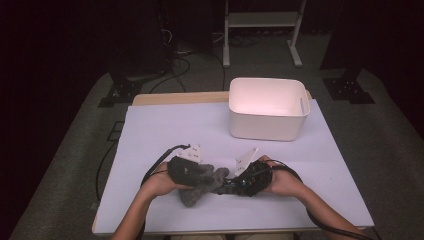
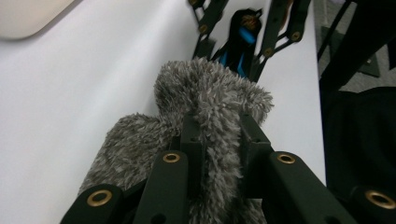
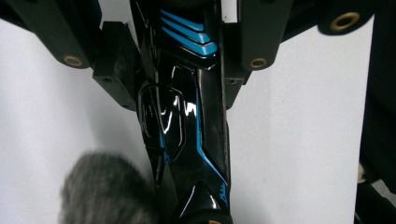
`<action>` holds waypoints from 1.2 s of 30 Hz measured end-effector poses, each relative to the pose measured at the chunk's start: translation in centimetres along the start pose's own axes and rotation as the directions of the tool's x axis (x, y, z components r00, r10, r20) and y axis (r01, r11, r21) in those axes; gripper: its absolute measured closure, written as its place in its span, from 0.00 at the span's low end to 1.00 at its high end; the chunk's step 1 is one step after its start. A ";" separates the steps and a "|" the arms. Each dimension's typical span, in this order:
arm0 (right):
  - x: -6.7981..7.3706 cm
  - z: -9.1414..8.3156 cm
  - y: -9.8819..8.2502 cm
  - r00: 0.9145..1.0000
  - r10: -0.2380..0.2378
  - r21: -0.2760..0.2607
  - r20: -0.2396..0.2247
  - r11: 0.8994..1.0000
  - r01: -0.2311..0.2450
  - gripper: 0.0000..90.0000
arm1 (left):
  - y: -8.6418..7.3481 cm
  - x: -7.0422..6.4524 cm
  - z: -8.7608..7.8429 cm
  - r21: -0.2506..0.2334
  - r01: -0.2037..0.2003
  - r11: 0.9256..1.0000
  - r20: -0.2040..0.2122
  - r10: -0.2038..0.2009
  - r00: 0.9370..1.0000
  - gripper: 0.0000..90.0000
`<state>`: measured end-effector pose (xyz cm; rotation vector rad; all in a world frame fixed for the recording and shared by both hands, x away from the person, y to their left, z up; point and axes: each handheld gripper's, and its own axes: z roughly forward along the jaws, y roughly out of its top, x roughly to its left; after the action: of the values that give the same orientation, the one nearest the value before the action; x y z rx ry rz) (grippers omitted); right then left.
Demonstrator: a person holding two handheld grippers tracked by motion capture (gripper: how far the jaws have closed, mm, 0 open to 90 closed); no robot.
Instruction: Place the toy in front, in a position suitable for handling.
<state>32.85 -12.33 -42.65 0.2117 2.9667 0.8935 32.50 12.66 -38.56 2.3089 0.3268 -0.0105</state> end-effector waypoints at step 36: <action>0.3 0.4 2.0 0.998 -0.064 0.117 0.013 0.991 0.062 0.61 | -0.9 0.4 2.1 -0.008 0.042 0.999 0.044 -0.041 0.998 0.84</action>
<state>32.85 -10.38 -41.88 0.1276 2.9937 0.7090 32.89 11.83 -40.70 2.2891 0.3518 -0.0802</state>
